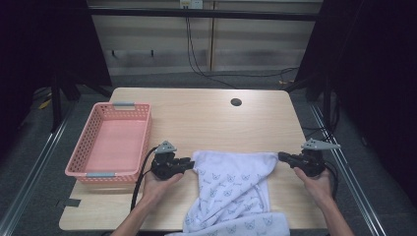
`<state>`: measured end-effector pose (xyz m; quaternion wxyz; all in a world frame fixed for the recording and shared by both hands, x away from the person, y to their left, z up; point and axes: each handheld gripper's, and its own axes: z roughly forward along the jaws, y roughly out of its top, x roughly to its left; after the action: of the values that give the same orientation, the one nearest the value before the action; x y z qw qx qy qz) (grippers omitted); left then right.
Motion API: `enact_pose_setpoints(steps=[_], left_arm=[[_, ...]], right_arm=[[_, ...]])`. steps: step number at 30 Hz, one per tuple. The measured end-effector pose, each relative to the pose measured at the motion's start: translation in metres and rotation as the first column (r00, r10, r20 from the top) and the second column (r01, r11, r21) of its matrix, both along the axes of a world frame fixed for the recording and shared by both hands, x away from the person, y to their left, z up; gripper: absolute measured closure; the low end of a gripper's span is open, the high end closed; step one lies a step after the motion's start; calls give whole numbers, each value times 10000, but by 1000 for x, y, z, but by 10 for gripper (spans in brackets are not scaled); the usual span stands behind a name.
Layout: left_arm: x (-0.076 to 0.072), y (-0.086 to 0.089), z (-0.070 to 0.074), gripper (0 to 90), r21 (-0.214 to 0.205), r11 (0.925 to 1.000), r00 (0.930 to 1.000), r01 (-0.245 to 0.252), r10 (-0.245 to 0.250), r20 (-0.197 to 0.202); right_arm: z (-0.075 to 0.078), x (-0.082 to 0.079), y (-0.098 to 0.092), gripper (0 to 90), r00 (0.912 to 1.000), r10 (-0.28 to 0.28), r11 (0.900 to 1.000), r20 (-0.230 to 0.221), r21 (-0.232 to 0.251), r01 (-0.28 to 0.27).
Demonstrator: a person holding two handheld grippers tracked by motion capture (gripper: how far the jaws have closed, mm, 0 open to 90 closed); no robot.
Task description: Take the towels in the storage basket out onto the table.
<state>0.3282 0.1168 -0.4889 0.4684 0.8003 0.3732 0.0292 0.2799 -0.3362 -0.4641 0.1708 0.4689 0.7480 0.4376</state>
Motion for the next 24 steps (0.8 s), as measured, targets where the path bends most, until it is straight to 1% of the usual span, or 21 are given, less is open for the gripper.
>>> enact_pose_setpoints(steps=[1, 2, 3, 4, 5, 6, 7, 8, 9, 10, 11, 13, 14, 16, 17, 18, 19, 21, 22, 23, 24], left_arm=[[2, -1, -2, 664, 146, 9999, 10000, -89, 90, -26], [5, -3, -4, 639, 314, 9995, 10000, 47, -46, -22], [7, -5, -6, 627, 371, 9991, 9998, 188, -188, -8], [10, -5, -6, 621, 637, 9980, 9999, -36, 27, 148], [15, -4, -8, 596, 392, 9991, 9998, -187, 191, -92], [17, -3, -9, 586, 391, 9988, 9993, -294, 303, -232], [18, -3, -10, 584, 408, 9986, 9992, -333, 341, -208], [18, -3, -11, 584, 513, 9985, 9995, -193, 205, -227], [19, -4, -12, 584, 699, 9973, 9996, -211, 224, -175], [19, -5, -13, 591, 721, 9971, 9995, -243, 258, -195], [19, -5, -13, 618, 445, 9990, 9994, -34, 49, -343], [17, -10, -13, 698, 416, 9991, 9996, 93, -83, -258], [17, -11, -13, 746, 230, 9996, 9995, 138, -131, -289], [19, -13, -15, 869, 244, 9997, 9988, -71, 83, -478], [19, -13, -16, 878, 105, 9999, 9985, 50, -44, -551], [19, -12, -15, 879, 202, 9997, 9989, 148, -139, -440], [18, -10, -11, 882, 79, 10000, 9995, 54, -52, -310], [18, -2, 1, 885, -534, 9986, 9999, 26, -34, -139], [18, 3, 14, 885, -684, 9977, 10000, 31, -25, 82], [17, 7, 23, 885, -800, 9968, 9995, 67, -43, 309], [16, 11, 36, 885, -860, 9963, 9983, 42, 8, 584]], right_arm=[[0, 0, 0, 886, 10000, 5, 10000, 21, 2, -5], [0, 0, 0, 886, 10000, -3, 10000, 35, -1, 3], [0, 0, 0, 886, 10000, 16, 10000, 33, -3, -16], [0, 0, 0, 886, 10000, 21, 10000, 0, -6, -21], [0, 0, 0, 886, 10000, 42, 10000, -8, 10, -42], [0, 0, 1, 886, 10000, 93, 10000, -3, -10, -93], [0, 0, 1, 886, 9999, 109, 9999, -4, -29, -109], [0, -1, 1, 886, 9999, 130, 9999, -8, -8, -130], [0, 0, 1, 886, 9999, 168, 9999, 3, 10, -168], [0, 0, 1, 886, 9999, 155, 9999, -5, 16, -155], [0, 1, 1, 886, 9999, 152, 9999, -17, 27, -152], [0, 1, 2, 886, 9998, 192, 9998, -70, 53, -191], [0, 2, 2, 886, 9997, 239, 9997, -74, 39, -239], [0, 1, 4, 886, 9995, 293, 9995, -81, 81, -293], [0, 1, 4, 886, 9995, 312, 9995, -72, 79, -311], [1, 0, 4, 886, 9993, 363, 9993, -77, 100, -362], [2, 0, 4, 886, 9993, 366, 9992, -66, 131, -365], [5, -1, 3, 886, 9992, 396, 9990, -16, 207, -396], [8, -1, 2, 886, 9991, 417, 9988, 82, 246, -419], [13, 0, 0, 886, 9991, 362, 9987, 228, 357, -370], [18, 0, -1, 886, 9989, 350, 9982, 301, 477, -364]])
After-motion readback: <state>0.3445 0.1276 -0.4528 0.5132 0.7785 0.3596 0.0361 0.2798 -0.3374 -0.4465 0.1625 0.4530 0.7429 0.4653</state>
